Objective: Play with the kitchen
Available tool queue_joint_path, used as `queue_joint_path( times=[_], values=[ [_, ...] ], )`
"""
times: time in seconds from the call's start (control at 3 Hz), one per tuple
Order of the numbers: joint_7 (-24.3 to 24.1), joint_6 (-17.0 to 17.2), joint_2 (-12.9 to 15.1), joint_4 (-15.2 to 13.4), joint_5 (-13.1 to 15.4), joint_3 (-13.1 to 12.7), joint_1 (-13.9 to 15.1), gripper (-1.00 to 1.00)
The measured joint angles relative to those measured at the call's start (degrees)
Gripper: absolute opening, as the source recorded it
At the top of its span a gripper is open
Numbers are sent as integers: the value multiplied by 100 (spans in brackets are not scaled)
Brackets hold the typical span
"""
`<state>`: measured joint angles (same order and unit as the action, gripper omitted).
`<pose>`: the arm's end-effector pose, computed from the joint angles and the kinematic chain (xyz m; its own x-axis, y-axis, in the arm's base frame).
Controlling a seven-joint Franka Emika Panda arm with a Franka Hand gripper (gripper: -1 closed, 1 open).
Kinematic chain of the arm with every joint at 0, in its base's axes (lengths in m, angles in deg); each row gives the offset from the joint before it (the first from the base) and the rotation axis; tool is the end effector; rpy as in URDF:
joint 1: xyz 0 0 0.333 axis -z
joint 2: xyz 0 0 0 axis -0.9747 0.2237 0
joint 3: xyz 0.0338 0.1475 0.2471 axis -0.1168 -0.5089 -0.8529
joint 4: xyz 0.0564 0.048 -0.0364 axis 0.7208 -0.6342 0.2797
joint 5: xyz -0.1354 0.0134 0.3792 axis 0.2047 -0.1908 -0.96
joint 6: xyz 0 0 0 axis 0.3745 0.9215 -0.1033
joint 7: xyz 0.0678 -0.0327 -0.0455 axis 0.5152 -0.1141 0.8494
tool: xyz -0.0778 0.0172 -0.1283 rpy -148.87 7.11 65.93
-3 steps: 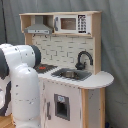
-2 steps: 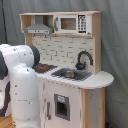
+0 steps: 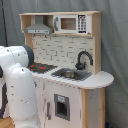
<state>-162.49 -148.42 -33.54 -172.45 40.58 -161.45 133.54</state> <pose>0.2599 0.4172 0.2657 -0.1145 0.9596 0.2571 -0.0106 -0.2600 0.9656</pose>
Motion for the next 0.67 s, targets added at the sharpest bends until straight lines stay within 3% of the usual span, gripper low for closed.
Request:
queue_joint_path(
  times=[0.67],
  values=[
    [-1174, 122, -367, 154, -35, -208, 0, 100]
  ],
)
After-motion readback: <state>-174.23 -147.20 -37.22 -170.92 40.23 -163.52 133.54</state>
